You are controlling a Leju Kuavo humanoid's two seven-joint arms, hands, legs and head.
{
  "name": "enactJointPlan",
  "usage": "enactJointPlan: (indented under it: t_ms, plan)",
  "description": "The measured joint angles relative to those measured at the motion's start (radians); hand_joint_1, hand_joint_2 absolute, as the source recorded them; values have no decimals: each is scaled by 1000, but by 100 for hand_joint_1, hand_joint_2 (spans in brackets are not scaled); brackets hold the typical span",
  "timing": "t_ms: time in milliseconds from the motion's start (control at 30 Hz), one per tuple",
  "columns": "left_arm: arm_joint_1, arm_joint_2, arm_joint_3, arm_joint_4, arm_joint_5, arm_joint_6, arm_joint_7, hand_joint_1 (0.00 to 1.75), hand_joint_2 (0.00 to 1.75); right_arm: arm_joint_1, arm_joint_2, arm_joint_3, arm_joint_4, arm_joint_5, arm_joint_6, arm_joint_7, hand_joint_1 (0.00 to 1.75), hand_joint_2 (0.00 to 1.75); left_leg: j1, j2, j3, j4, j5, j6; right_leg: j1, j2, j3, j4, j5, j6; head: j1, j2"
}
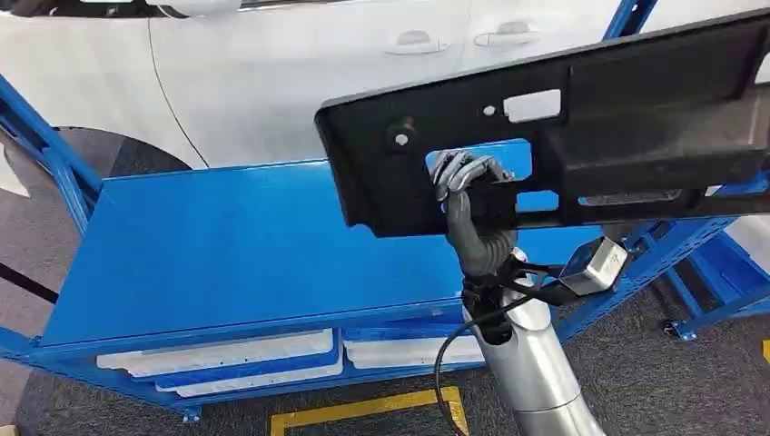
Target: Take the parts from the cabinet and place them on the table.
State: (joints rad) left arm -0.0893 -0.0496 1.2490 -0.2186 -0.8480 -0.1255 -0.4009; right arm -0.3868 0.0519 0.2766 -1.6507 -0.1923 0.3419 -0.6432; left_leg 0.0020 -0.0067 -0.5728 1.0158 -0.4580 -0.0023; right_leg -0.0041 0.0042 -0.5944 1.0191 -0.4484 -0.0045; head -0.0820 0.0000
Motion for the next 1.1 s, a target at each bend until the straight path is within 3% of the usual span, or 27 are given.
enactJointPlan:
  t_ms: [67,100,167,200,233,267,367,400,533,567,600,700,733,767,800,867,900,933,1033,1067,1100]
  plan:
    - [-2,-2,0,0,2,-1,-6,0,175,22,-8,19,-48,-3,23,5,175,175,12,5,8,-17,12,14,-1,0,-1,14,-12,11,0,0]
    - [-3,-2,0,0,2,-2,-11,0,175,40,-16,35,-90,2,39,8,175,175,12,3,9,-21,14,20,1,-1,-18,53,-45,17,0,0]
    - [0,-2,1,0,1,-2,-13,0,175,66,-32,71,-138,19,63,18,175,175,11,4,8,-19,17,22,-4,-1,-91,209,-125,22,0,0]
    - [1,-2,1,0,0,-2,-13,0,175,77,-37,86,-152,23,68,23,175,175,11,5,7,-18,17,23,-5,-1,-122,275,-153,25,0,0]
    - [0,-2,1,0,-2,-2,-11,0,175,85,-43,99,-162,27,75,27,175,175,11,5,6,-16,17,22,-7,-1,-135,303,-154,27,0,0]
    - [-1,-2,1,0,-6,0,-9,0,175,90,-52,112,-170,31,78,33,175,175,12,5,4,-14,17,22,-12,-2,-124,284,-132,29,0,0]
    - [-3,-2,1,0,-9,4,3,0,175,85,-71,153,-178,16,87,44,175,175,14,3,-1,3,10,11,-21,-4,-1,50,-15,31,0,0]
    - [-5,0,1,0,-10,4,8,0,175,76,-78,167,-178,-2,86,57,175,175,7,2,-9,11,7,4,-17,-3,7,27,-29,27,0,0]
    - [-10,5,1,0,-12,3,18,0,175,34,-103,216,-198,-59,88,99,175,175,10,2,-21,13,21,-22,-10,1,-13,28,-8,-3,0,0]
    - [-10,6,1,0,-11,4,19,0,175,25,-106,230,-204,-62,90,103,175,175,15,2,-26,24,4,-26,-15,-3,-16,21,1,-15,0,0]
    - [-10,6,1,0,-11,3,19,0,175,17,-108,243,-208,-64,90,107,175,175,15,3,-39,56,-37,-30,-14,-4,-21,19,7,-22,0,0]
    - [-12,8,1,0,-10,3,19,0,175,9,-112,264,-212,-66,91,109,175,175,15,3,-109,277,-171,-37,-7,-7,-46,20,26,-29,0,0]
    - [-12,8,1,0,-9,3,19,0,175,9,-115,271,-212,-65,91,110,175,175,15,3,-115,317,-184,-37,-3,-7,-56,20,34,-30,0,0]
    - [-12,8,1,0,-9,3,19,0,175,9,-117,276,-212,-65,91,110,175,175,15,3,-96,304,-177,-34,-1,-7,-65,20,42,-31,0,0]
    - [-12,8,1,0,-8,4,19,0,175,8,-119,278,-212,-66,91,110,175,175,14,3,-55,247,-153,-29,2,-6,-74,20,50,-31,0,0]
    - [-16,9,1,0,-6,8,18,0,175,0,-123,286,-212,-81,93,109,175,175,7,3,77,47,-91,-10,6,-4,-89,20,68,-28,0,0]
    - [-21,12,1,0,-5,10,17,0,175,-2,-124,292,-212,-85,92,107,175,175,3,3,107,-20,-104,-2,5,-6,-92,20,76,-26,0,0]
    - [-22,12,2,0,-3,15,15,0,175,-3,-125,297,-211,-83,88,105,175,175,-2,5,101,-18,-83,-1,7,-6,-91,16,84,-16,1,0]
    - [-17,12,5,0,0,22,12,0,175,8,-123,320,-210,-41,63,92,175,175,-11,4,93,-18,-63,13,0,-8,-88,1,111,1,0,0]
    - [-16,9,5,0,0,23,11,0,175,11,-123,326,-210,-29,57,90,175,175,5,8,87,-33,-39,17,3,-7,-96,4,110,7,0,0]
    - [-17,9,6,0,0,23,11,0,175,15,-123,331,-210,-20,53,88,175,175,3,12,77,-36,-24,23,1,-4,-108,21,63,11,0,0]
